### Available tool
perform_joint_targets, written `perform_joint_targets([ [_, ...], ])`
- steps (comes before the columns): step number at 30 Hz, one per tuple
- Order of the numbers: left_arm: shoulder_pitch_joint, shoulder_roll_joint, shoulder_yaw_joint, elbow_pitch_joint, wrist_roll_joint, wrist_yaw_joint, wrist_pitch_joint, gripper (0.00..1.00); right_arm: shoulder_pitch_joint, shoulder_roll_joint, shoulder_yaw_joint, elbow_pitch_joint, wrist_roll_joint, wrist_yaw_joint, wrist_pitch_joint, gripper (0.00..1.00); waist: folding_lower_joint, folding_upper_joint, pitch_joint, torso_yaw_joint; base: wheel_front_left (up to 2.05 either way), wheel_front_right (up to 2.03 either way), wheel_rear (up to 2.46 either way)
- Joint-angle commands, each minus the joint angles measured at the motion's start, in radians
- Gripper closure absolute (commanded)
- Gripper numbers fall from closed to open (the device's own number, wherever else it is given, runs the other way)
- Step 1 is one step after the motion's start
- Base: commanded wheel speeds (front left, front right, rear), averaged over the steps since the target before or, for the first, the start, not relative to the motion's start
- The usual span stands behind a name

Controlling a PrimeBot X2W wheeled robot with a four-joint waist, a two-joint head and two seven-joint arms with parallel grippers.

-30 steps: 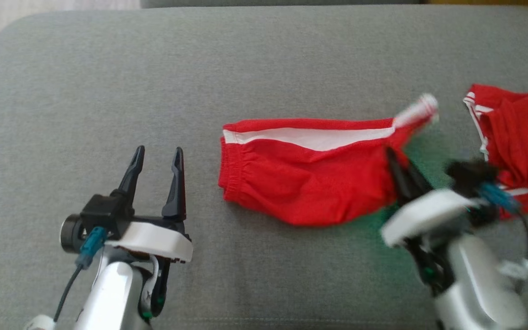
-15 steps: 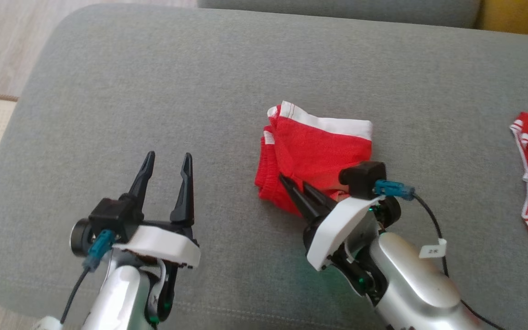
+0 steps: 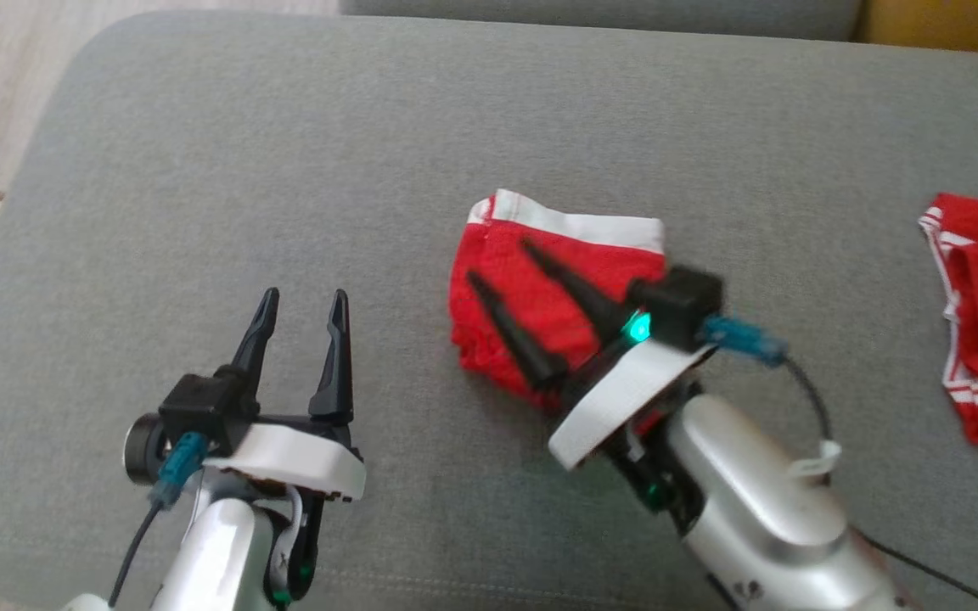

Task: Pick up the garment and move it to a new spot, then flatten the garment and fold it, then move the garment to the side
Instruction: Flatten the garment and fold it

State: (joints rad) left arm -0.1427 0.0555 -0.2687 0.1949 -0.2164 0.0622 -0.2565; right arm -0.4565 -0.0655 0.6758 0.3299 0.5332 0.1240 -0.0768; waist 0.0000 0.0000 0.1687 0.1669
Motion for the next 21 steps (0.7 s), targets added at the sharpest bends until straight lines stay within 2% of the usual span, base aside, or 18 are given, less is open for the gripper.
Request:
perform_joint_targets([
  [1,-0.016,0.008,0.042,-0.037,0.009,0.005,-0.005,0.0,-0.021,0.015,-0.014,-0.04,-0.017,0.007,-0.014,0.0,0.0,0.0,-0.003,-0.014,0.0,0.0,0.0],
  [6,-0.009,0.02,0.048,-0.048,0.02,0.005,-0.005,0.0,0.056,0.015,-0.244,-0.107,-0.134,0.007,-0.03,0.0,0.0,0.0,-0.018,-0.055,0.0,0.0,0.0],
  [13,0.005,0.046,0.052,-0.063,0.036,0.01,-0.005,0.0,0.239,0.006,-0.545,-0.246,-0.289,0.007,0.04,0.0,0.0,0.0,-0.039,-0.105,0.0,0.0,0.0],
  [16,0.012,0.058,0.054,-0.073,0.042,0.014,-0.005,0.0,0.304,0.006,-0.611,-0.303,-0.325,0.007,0.074,0.0,0.0,0.0,-0.046,-0.121,0.0,0.0,0.0],
  [21,0.028,0.076,0.058,-0.089,0.045,0.022,0.001,0.0,0.366,0.009,-0.643,-0.37,-0.347,0.007,0.114,0.0,0.0,0.0,-0.066,-0.137,0.0,0.0,0.0],
])
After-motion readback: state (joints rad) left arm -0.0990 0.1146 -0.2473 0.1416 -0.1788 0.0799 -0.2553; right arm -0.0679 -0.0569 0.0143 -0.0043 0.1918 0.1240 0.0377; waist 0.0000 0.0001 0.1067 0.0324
